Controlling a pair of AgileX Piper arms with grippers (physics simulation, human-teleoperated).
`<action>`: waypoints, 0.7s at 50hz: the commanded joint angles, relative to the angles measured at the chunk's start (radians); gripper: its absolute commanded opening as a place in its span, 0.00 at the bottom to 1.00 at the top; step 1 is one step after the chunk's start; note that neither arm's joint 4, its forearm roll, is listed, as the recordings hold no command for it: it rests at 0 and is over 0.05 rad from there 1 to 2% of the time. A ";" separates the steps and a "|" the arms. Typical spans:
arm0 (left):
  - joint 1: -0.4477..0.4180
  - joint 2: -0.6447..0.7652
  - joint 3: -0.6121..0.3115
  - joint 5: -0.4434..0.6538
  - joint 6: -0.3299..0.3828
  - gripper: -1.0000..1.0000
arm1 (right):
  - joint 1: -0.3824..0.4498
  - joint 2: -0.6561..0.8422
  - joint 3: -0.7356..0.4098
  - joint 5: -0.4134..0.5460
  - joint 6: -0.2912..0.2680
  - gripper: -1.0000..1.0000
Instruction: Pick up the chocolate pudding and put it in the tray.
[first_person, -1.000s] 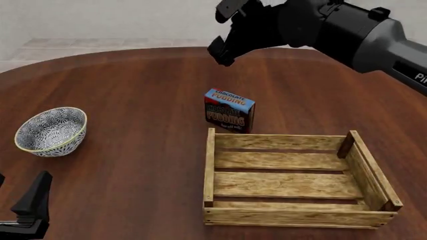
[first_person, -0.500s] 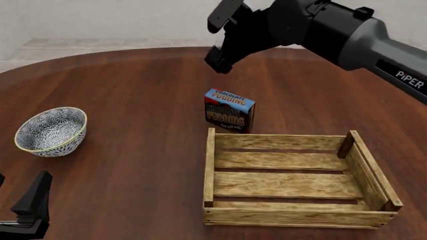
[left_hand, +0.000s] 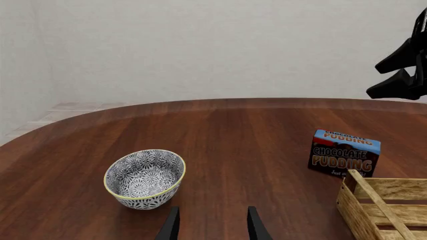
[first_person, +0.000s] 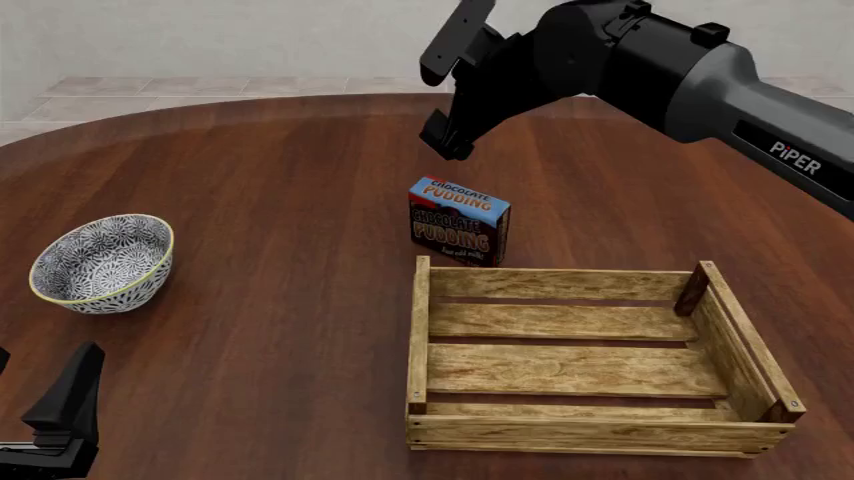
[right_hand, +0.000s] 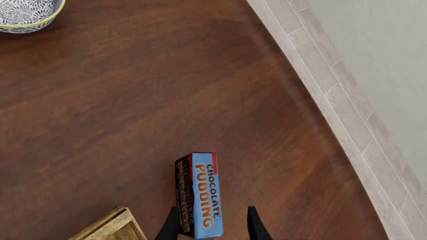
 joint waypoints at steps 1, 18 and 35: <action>0.000 0.000 0.000 0.000 0.000 1.00 | -0.003 0.012 -0.005 0.005 -0.003 1.00; 0.000 0.000 0.000 0.000 0.000 1.00 | -0.015 0.039 -0.008 -0.007 0.016 1.00; 0.000 0.000 0.000 0.000 0.000 1.00 | -0.032 0.075 0.010 -0.010 0.005 1.00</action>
